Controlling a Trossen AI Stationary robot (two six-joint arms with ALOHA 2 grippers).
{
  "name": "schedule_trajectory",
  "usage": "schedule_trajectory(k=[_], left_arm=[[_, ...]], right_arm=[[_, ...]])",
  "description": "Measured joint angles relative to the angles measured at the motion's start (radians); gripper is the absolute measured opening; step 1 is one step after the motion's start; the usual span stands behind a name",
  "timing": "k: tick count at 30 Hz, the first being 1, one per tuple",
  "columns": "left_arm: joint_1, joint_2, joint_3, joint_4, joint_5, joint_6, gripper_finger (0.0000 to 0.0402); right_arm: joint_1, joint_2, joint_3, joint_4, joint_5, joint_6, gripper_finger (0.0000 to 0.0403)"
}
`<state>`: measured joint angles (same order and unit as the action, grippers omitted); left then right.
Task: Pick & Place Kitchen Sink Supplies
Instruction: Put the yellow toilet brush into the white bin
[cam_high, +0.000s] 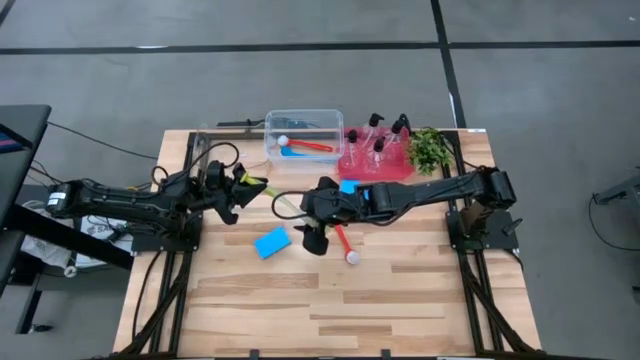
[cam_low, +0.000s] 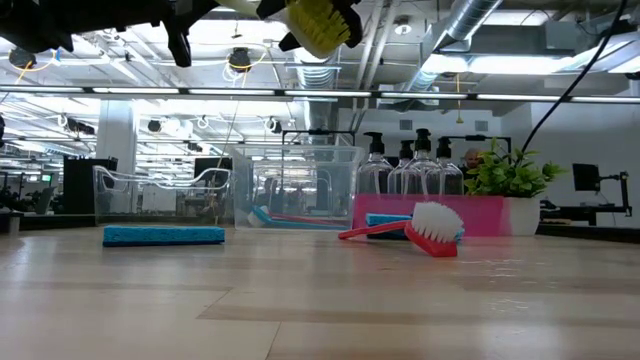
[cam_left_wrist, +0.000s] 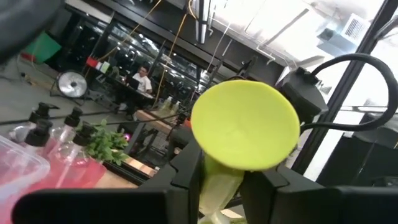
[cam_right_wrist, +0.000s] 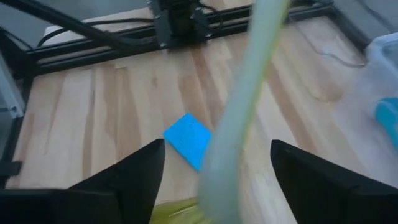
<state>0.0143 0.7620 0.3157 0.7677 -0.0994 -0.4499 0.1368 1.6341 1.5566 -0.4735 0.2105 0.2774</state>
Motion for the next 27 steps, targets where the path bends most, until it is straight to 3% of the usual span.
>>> schedule_trajectory(k=[14,27], left_arm=[[0.06,0.0,0.0,-0.037,-0.009,0.076,0.0076],[0.149,0.0,0.0,-0.055,0.063,0.082,0.0077]], right_arm=[[-0.004,0.0,0.0,-0.027,-0.021,0.019,0.0336],[-0.023,-0.059,0.0,-0.15,-0.012,0.072,0.0336]])
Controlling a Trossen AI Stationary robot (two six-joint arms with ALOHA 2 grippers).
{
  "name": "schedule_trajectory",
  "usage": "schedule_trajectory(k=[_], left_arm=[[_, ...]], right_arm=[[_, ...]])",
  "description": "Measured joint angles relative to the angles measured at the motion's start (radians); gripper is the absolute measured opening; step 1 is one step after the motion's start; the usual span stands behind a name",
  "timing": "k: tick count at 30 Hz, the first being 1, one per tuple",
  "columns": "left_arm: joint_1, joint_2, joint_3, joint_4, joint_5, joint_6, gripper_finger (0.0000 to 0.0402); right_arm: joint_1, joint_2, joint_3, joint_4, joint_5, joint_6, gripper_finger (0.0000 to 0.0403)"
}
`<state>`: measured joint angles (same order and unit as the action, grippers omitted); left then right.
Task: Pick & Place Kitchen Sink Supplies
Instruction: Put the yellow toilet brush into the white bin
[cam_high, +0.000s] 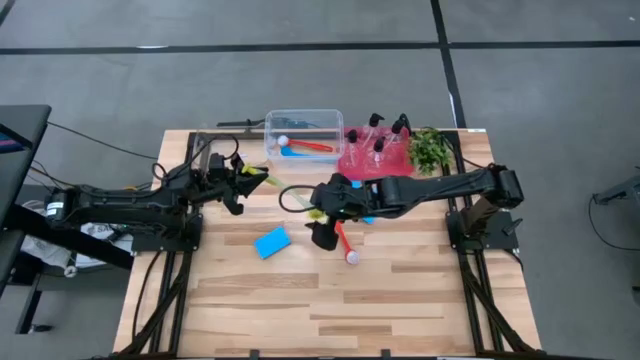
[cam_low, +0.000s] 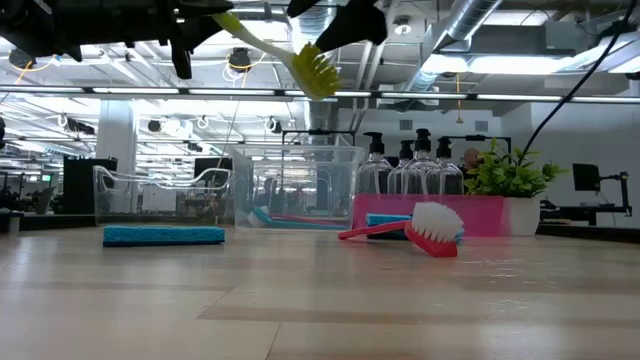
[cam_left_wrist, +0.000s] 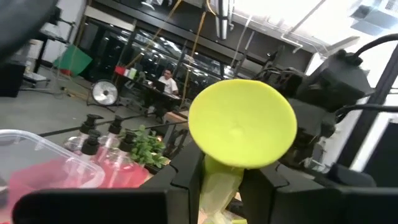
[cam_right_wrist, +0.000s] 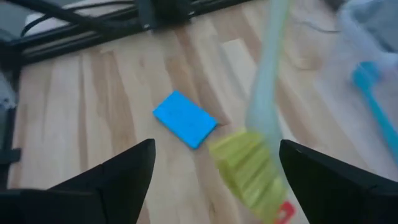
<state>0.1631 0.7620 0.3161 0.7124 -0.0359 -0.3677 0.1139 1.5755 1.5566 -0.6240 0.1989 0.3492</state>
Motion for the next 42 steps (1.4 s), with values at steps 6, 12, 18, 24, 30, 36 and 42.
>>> schedule_trajectory(k=[6,12,18,24,30,36,42], left_arm=[[0.041,0.0,0.0,-0.001,0.005,-0.001,0.0077],[0.096,0.0,0.0,0.0,0.006,-0.002,0.008],[0.158,0.0,0.014,0.0,0.006,-0.003,0.0076],[0.211,0.055,0.1,0.003,0.034,0.054,0.0078],[0.271,0.221,0.209,-0.001,0.093,0.081,0.0079],[0.359,0.344,0.318,-0.001,0.093,0.102,0.0078],[0.439,0.446,0.387,0.003,0.096,0.102,0.0079]], right_arm=[[-0.001,-0.064,0.0,-0.087,0.114,0.066,0.0334],[0.022,-0.137,0.0,-0.198,0.212,0.121,0.0335],[0.053,-0.201,0.0,-0.245,0.229,0.124,0.0336],[0.103,-0.259,-0.022,-0.31,0.27,0.132,0.0338],[0.158,-0.353,-0.151,-0.312,0.374,0.201,0.0338],[0.207,-0.438,-0.326,-0.261,0.411,0.317,0.0338],[0.234,-0.487,-0.482,-0.137,0.415,0.385,0.0338]])
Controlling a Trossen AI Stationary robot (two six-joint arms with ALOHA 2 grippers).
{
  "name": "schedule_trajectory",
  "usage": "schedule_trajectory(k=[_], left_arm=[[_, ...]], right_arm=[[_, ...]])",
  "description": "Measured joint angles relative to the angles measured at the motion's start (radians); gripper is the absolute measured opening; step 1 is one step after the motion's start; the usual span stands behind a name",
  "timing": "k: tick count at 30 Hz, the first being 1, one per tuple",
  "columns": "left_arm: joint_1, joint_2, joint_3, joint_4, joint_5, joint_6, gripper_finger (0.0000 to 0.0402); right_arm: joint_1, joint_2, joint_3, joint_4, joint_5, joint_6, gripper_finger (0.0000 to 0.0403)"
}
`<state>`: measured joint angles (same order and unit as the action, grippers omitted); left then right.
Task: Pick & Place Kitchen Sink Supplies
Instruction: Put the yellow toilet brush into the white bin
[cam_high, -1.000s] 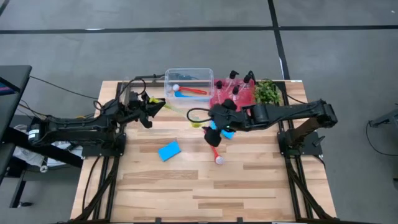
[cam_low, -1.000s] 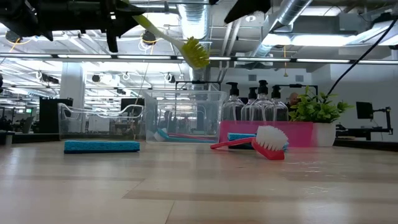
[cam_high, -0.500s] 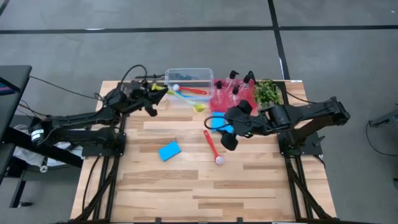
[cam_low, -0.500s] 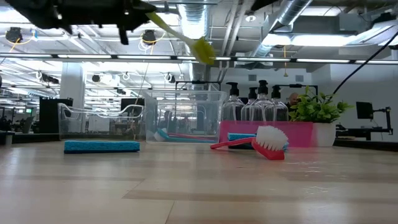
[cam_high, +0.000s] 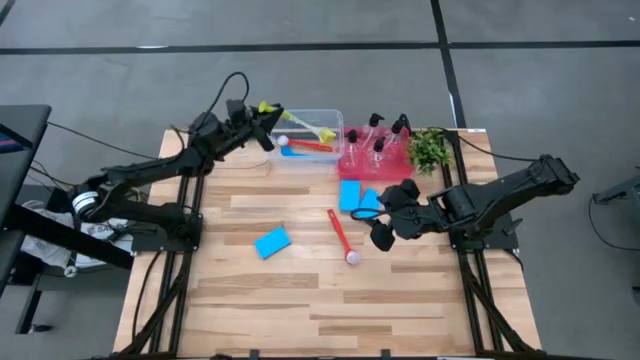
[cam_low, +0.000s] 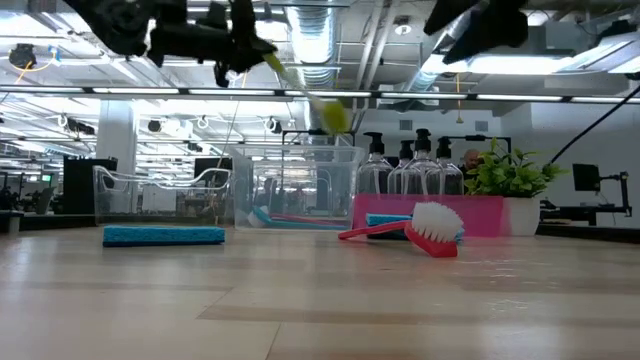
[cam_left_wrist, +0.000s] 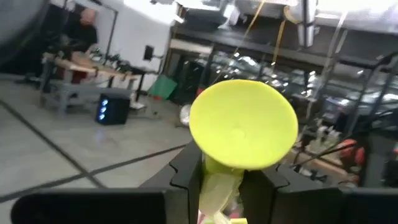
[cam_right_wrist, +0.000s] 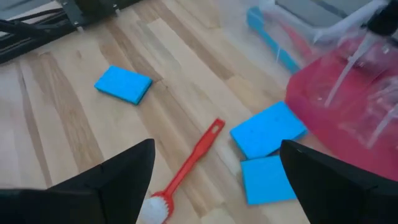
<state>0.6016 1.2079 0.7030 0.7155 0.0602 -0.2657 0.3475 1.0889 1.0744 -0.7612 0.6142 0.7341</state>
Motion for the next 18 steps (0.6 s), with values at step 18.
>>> schedule_trajectory(k=[18], left_arm=[[0.062,0.158,0.006,0.001,0.001,-0.004,0.0084]], right_arm=[[0.0,0.046,-0.059,0.123,-0.014,0.046,0.0338]])
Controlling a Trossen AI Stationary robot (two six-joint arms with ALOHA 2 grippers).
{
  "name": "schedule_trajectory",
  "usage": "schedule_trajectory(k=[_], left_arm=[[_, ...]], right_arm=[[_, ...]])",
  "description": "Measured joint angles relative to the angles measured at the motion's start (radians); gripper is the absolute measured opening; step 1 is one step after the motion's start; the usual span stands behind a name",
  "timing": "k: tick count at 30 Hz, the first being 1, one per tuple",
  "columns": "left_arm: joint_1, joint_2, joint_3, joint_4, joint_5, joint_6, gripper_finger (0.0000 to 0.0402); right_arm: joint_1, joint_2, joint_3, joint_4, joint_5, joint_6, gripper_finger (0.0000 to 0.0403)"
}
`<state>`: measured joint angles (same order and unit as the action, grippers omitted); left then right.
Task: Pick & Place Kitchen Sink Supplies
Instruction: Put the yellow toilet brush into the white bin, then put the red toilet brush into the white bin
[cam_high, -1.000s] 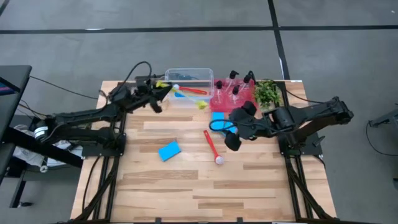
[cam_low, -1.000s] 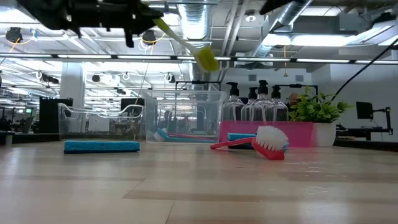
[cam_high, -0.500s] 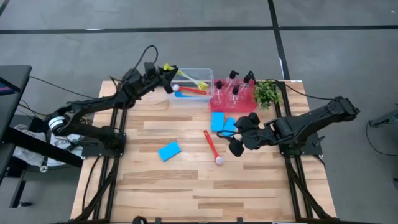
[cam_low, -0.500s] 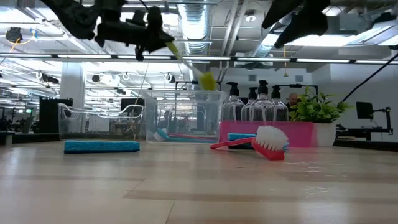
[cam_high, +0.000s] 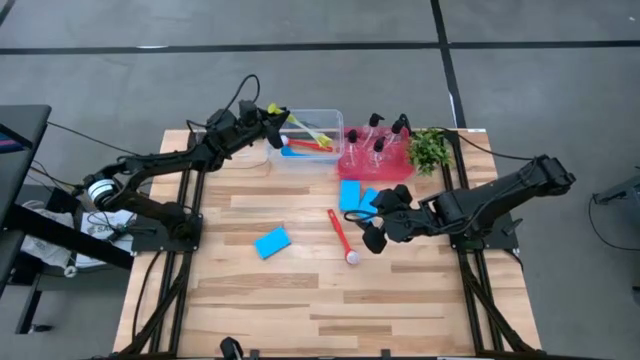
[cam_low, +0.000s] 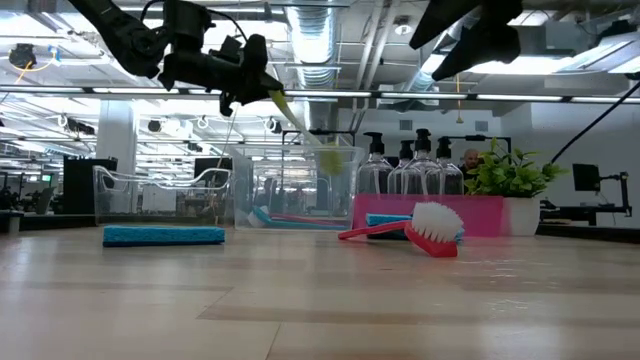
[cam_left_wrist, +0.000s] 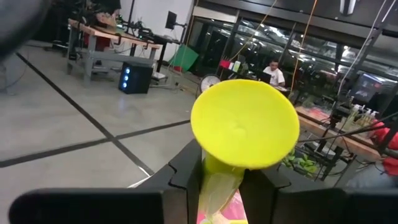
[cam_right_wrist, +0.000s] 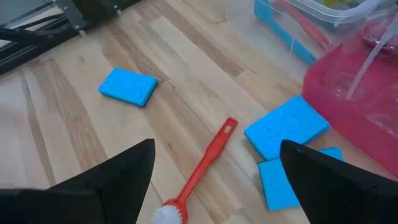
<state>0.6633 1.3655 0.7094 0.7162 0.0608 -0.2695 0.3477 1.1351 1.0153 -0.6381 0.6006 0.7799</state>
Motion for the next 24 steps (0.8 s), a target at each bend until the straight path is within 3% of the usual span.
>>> schedule_trajectory(k=[11,17,24], left_arm=[[-0.001,0.0,0.0,-0.001,0.0,-0.02,0.0089],[-0.005,0.0,0.0,-0.001,0.001,-0.05,0.0113],[-0.005,-0.001,0.0,-0.002,0.071,-0.085,0.0147]], right_arm=[[-0.001,0.033,0.0,0.035,-0.001,-0.001,0.0335],[-0.002,0.064,0.0,0.048,-0.002,-0.002,0.0335],[-0.002,0.097,0.0,0.048,-0.027,-0.003,0.0335]])
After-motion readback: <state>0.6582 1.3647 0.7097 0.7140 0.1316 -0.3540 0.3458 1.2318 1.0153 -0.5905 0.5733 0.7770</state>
